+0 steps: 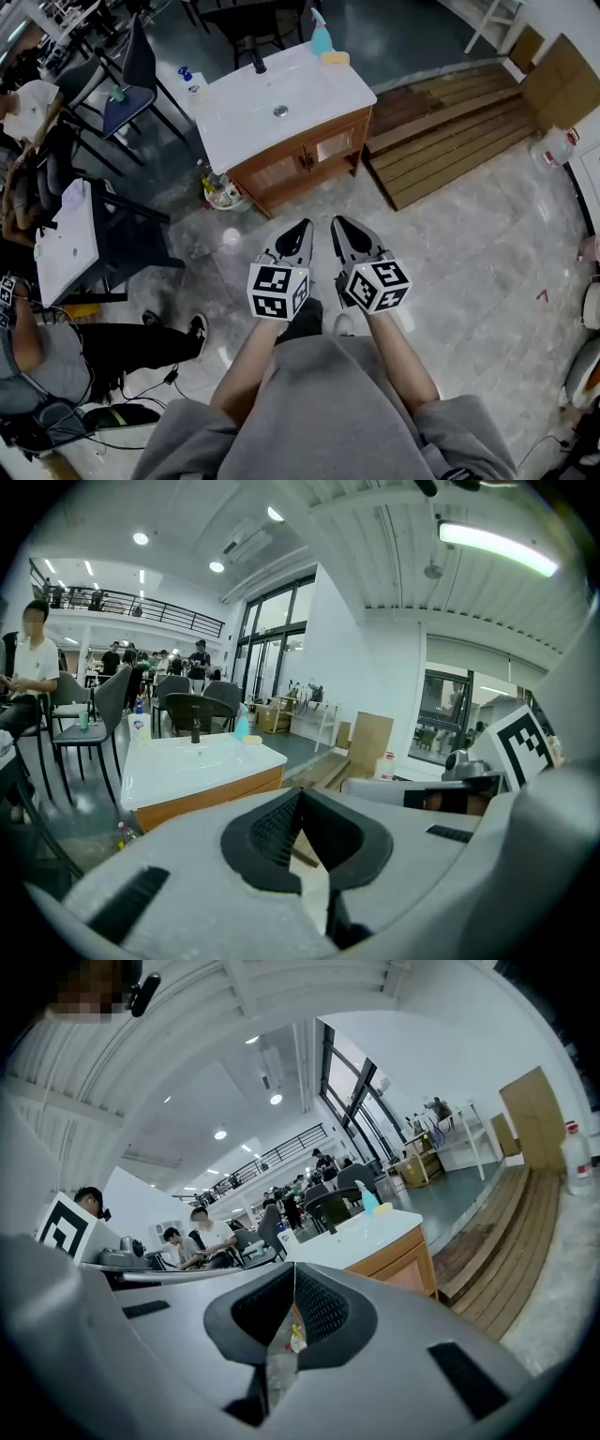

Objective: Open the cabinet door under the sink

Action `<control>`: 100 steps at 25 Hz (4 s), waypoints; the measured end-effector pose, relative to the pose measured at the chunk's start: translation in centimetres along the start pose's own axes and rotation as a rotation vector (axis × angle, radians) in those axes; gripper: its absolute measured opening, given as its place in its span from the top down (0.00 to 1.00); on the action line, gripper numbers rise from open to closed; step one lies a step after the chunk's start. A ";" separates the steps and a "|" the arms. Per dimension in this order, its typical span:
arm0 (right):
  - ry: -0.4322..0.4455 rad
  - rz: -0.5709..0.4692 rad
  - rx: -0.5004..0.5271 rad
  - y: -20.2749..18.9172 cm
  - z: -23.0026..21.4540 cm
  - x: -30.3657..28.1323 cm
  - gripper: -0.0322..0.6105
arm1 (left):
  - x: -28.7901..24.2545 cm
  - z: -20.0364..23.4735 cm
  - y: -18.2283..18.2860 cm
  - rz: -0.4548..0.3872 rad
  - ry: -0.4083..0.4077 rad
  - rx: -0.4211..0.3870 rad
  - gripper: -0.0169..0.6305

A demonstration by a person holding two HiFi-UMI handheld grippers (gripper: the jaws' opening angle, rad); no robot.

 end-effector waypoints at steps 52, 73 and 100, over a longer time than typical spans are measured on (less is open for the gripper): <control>-0.168 0.065 -0.279 -4.2 -19.5 -19.2 0.93 | -25.2 11.9 -4.8 0.284 -0.062 -0.029 0.96; -0.178 0.088 -0.337 -13.5 -22.9 -27.2 0.93 | -30.6 19.1 -13.0 0.368 -0.068 -0.061 0.96; -0.179 0.042 -0.446 -26.7 -31.3 -35.5 0.80 | -37.2 24.0 -24.4 0.433 -0.097 -0.120 0.96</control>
Point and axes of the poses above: the fingertips, and each gripper's own axes: x backward along the fingers, z to its left, y out of its top, the point moved 2 cm from there along x, backward along the fingers, and after that the axes turned 2 degrees about -z, right-handed, at the moved point
